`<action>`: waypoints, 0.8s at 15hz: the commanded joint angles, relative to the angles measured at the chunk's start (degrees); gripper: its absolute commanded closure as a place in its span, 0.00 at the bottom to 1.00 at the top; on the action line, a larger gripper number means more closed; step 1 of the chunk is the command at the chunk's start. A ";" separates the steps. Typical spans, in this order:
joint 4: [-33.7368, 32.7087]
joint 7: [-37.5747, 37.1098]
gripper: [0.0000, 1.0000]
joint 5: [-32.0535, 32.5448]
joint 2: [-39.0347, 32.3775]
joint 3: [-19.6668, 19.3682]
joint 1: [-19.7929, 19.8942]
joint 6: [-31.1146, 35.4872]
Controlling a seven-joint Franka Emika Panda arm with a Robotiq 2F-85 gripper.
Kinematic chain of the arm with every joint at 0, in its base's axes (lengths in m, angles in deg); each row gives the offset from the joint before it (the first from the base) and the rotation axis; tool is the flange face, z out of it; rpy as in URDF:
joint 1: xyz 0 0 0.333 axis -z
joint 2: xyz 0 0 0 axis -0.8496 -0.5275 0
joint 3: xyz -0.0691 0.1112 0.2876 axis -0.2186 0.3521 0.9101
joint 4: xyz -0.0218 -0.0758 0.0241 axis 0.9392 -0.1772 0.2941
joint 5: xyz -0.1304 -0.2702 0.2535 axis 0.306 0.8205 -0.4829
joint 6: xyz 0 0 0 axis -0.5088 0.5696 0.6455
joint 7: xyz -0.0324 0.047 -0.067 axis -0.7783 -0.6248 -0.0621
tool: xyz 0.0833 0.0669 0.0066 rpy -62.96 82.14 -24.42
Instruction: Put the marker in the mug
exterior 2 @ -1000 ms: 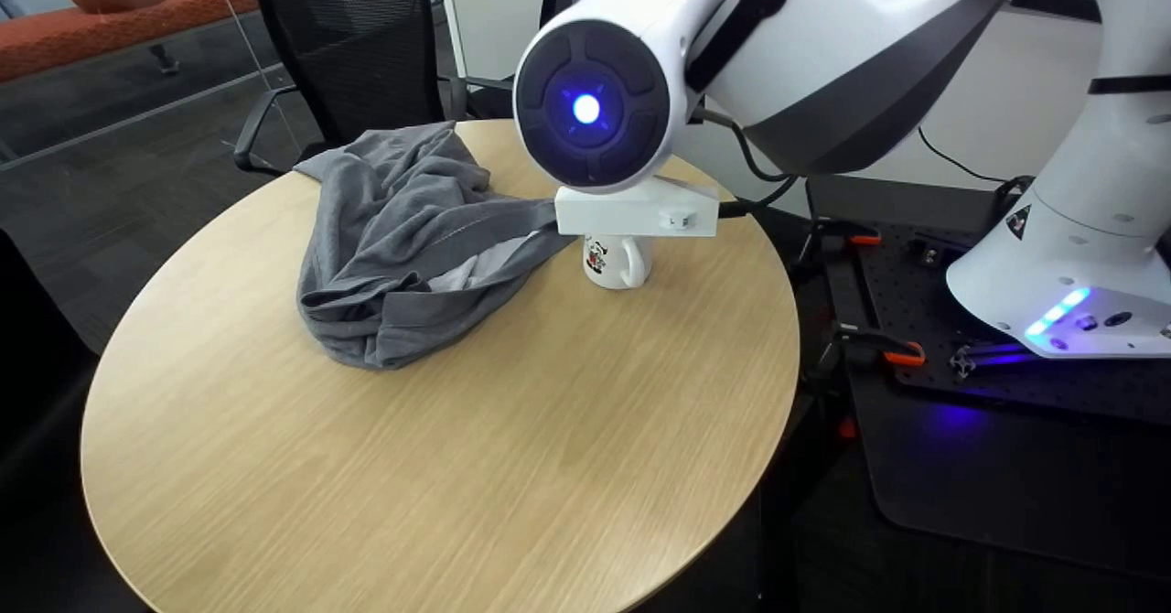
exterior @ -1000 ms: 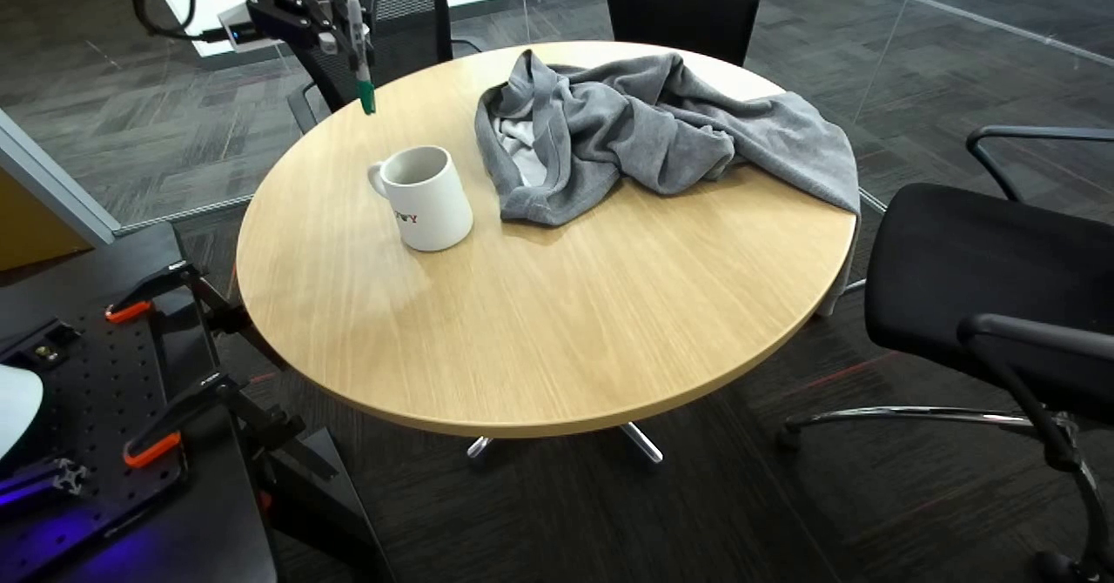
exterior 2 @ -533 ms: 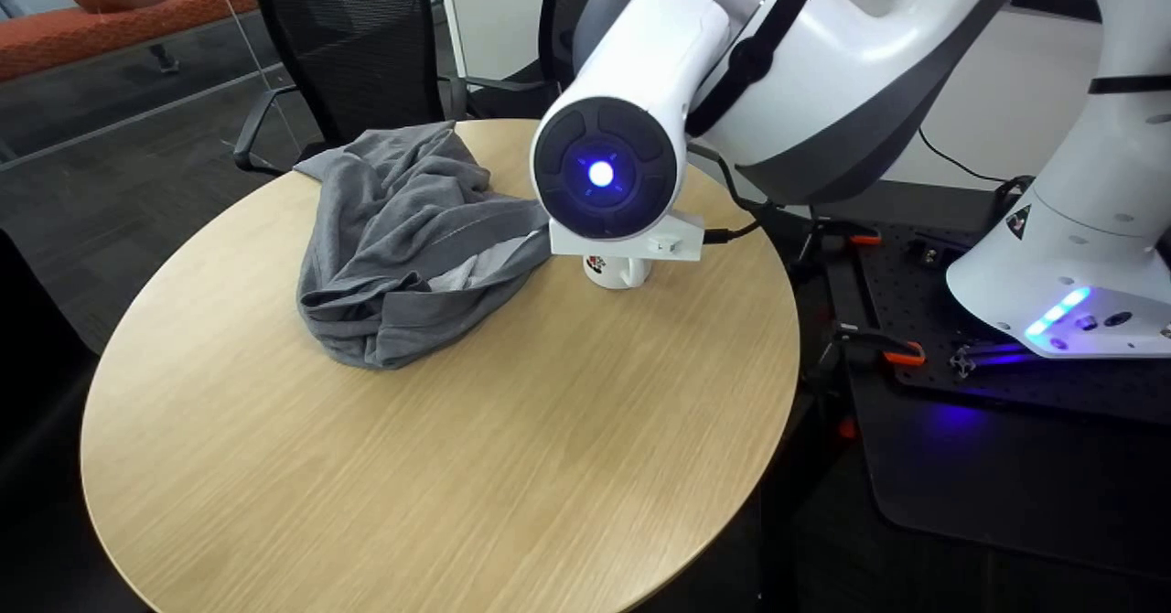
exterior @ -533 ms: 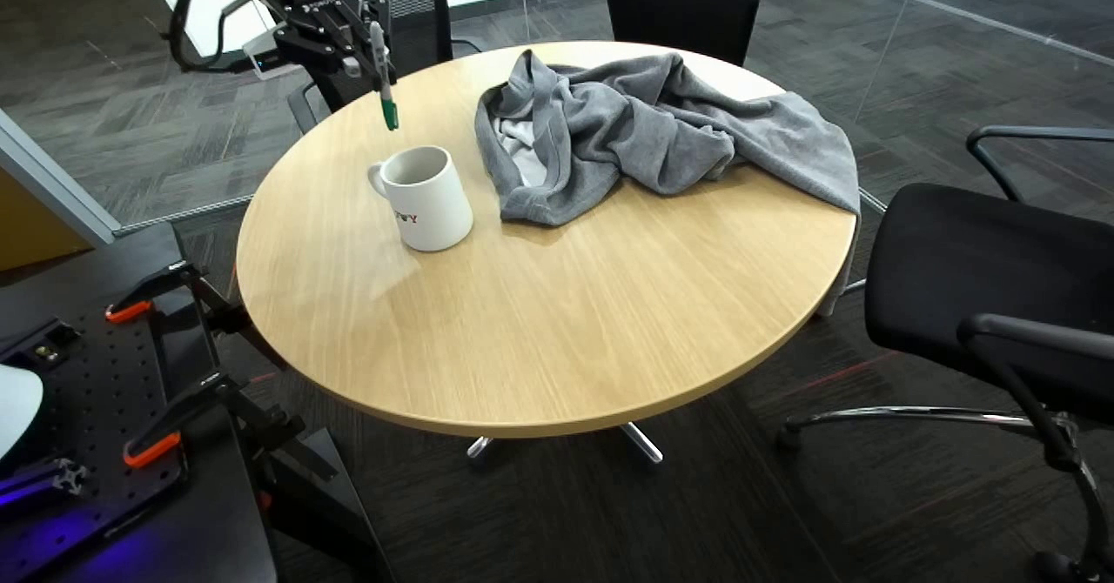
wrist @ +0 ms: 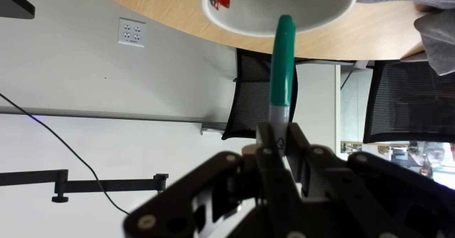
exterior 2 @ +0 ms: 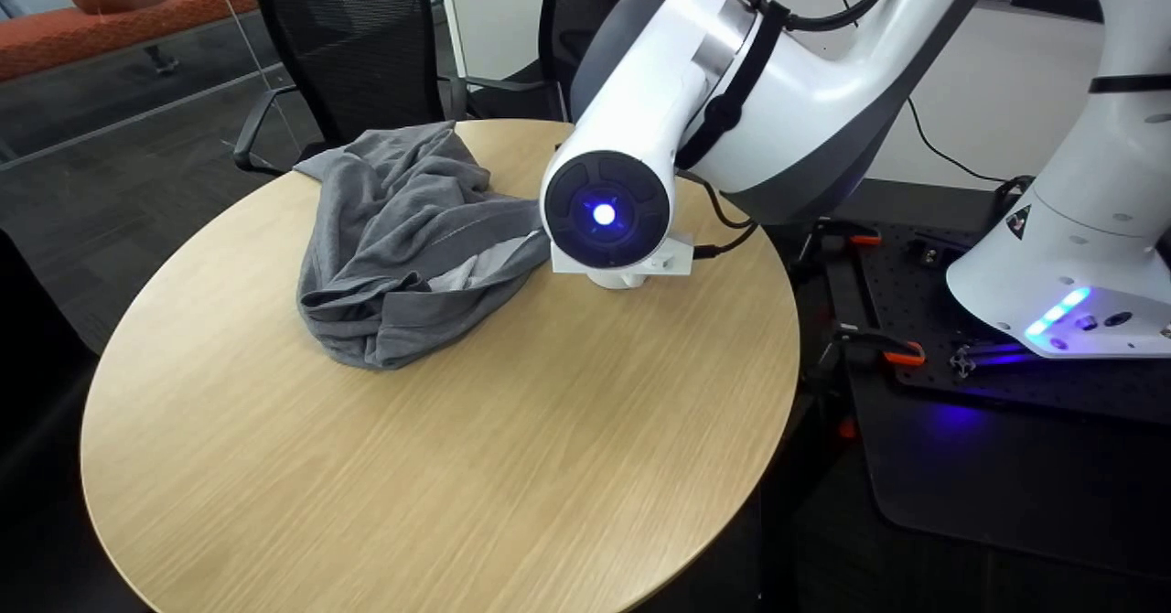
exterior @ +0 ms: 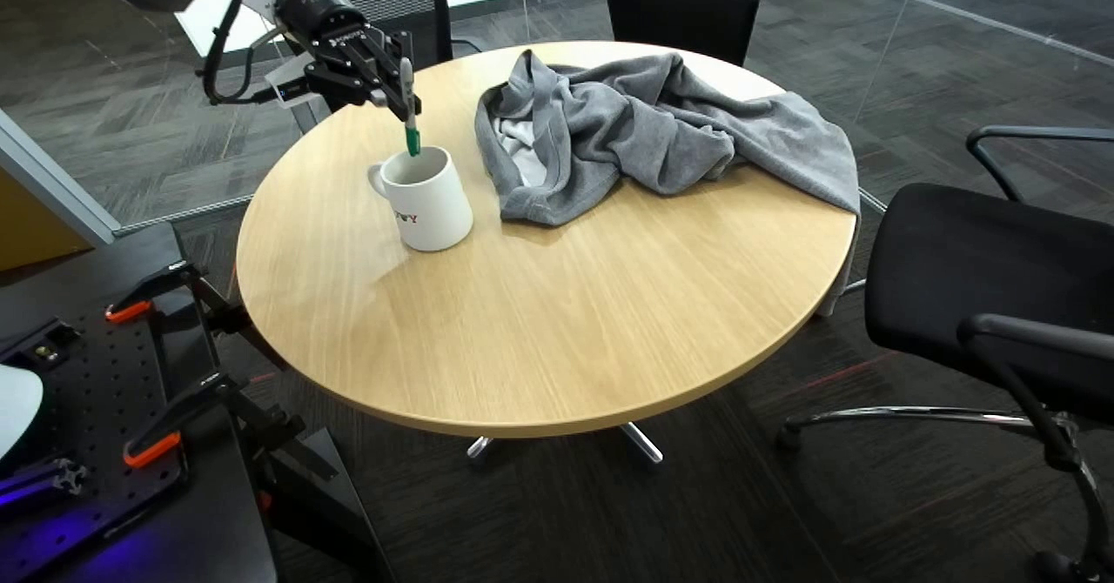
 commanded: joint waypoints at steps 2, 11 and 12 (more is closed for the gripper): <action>-0.41 -1.48 0.97 1.97 -1.92 -0.35 1.13 3.40; -1.02 -1.46 0.09 2.06 -1.10 -0.28 0.78 2.68; -1.14 -1.44 0.02 2.04 -1.05 -0.28 0.74 2.55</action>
